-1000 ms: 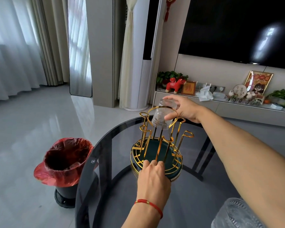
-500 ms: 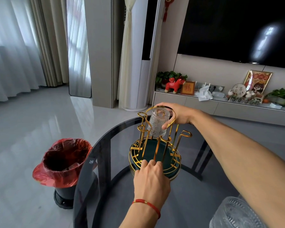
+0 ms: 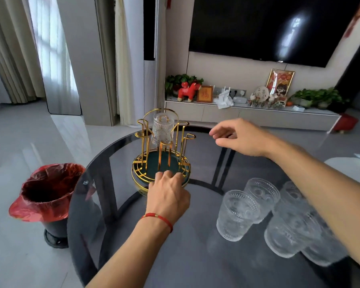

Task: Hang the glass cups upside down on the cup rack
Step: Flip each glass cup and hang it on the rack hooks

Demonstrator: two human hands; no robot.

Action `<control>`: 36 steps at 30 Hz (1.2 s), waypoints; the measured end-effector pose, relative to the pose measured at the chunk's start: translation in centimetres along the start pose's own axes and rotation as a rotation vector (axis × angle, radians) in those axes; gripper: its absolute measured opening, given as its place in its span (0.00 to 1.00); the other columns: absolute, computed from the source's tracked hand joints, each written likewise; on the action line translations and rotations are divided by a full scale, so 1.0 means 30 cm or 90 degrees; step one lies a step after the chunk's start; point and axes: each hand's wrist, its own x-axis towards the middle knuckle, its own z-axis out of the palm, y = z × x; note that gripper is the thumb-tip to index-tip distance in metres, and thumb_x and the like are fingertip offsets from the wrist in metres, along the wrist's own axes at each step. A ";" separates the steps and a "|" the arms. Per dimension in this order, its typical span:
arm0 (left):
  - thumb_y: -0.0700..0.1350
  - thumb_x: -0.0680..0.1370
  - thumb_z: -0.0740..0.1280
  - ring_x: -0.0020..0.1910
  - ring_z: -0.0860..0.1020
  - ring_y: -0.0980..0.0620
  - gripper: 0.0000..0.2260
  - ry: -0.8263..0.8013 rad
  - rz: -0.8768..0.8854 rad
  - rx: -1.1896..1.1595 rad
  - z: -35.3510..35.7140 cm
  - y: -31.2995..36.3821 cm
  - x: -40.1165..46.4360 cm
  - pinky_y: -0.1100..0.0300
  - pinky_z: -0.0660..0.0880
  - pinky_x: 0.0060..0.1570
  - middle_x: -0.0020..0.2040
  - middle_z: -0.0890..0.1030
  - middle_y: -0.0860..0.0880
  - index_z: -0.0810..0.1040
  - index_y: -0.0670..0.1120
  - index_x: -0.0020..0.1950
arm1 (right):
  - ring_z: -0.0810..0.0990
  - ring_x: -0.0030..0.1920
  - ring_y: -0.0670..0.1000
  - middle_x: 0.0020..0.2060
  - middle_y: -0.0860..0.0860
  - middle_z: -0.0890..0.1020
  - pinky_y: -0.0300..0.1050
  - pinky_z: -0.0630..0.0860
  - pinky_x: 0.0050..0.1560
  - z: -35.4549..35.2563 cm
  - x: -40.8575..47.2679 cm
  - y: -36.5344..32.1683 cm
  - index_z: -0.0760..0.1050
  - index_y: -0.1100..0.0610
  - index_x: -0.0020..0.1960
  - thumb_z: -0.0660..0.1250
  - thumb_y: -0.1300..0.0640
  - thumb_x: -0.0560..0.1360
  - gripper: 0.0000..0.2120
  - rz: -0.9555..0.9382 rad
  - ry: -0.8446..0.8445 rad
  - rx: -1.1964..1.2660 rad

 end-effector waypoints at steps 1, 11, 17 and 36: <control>0.47 0.76 0.67 0.59 0.74 0.44 0.15 -0.005 0.022 -0.039 -0.002 0.019 -0.017 0.49 0.76 0.57 0.57 0.81 0.46 0.80 0.48 0.62 | 0.85 0.53 0.39 0.52 0.43 0.87 0.51 0.80 0.63 0.004 -0.075 -0.014 0.84 0.48 0.60 0.74 0.54 0.77 0.12 -0.014 0.001 -0.022; 0.53 0.67 0.79 0.70 0.70 0.57 0.48 -0.287 0.103 -0.391 0.049 0.158 -0.131 0.55 0.73 0.68 0.72 0.70 0.55 0.56 0.55 0.80 | 0.75 0.68 0.40 0.62 0.37 0.81 0.33 0.67 0.69 0.217 -0.545 -0.054 0.80 0.48 0.65 0.71 0.48 0.75 0.19 -0.065 0.166 0.097; 0.58 0.68 0.76 0.67 0.73 0.55 0.42 -0.150 0.175 -0.289 0.136 0.226 -0.138 0.56 0.76 0.64 0.69 0.72 0.58 0.60 0.56 0.77 | 0.79 0.64 0.43 0.59 0.42 0.83 0.39 0.72 0.67 0.296 -0.587 -0.005 0.81 0.51 0.62 0.70 0.58 0.77 0.14 -0.003 0.262 0.152; 0.47 0.59 0.83 0.58 0.83 0.40 0.39 -0.093 -0.202 -0.890 -0.054 0.041 -0.083 0.41 0.83 0.52 0.64 0.78 0.36 0.71 0.41 0.65 | 0.82 0.62 0.50 0.64 0.49 0.84 0.51 0.75 0.59 0.387 -0.451 -0.133 0.75 0.47 0.71 0.57 0.39 0.84 0.21 0.344 0.112 0.741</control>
